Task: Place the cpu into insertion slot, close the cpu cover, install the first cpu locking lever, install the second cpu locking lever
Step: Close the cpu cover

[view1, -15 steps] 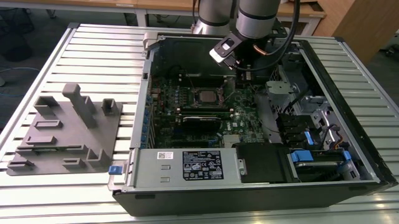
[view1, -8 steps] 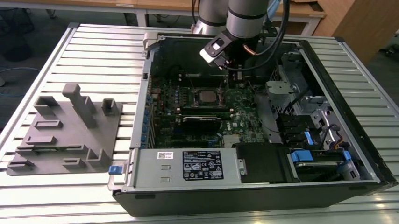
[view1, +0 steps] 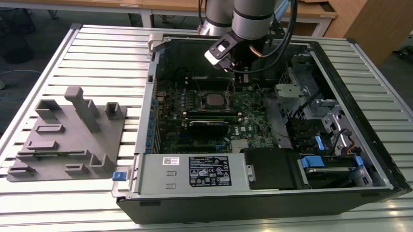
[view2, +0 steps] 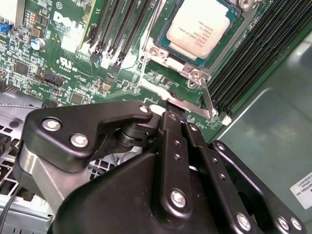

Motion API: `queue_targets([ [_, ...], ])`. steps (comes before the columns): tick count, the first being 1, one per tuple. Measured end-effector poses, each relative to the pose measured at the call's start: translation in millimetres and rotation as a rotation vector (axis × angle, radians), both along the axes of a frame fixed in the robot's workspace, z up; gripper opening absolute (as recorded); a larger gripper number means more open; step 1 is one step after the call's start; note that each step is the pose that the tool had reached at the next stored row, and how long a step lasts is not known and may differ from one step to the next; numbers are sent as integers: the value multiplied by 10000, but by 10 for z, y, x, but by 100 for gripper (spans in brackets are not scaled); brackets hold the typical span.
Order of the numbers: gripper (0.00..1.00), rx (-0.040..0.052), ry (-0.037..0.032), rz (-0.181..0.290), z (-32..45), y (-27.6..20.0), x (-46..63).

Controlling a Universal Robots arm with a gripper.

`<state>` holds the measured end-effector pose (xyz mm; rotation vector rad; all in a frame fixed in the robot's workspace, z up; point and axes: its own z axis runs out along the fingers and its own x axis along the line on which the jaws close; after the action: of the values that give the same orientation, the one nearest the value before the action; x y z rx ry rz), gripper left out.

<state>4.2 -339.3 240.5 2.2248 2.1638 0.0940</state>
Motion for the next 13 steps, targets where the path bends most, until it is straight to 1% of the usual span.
queue_targets([
  [13, 11, 1, 0, 0, -6, 0, -63],
])
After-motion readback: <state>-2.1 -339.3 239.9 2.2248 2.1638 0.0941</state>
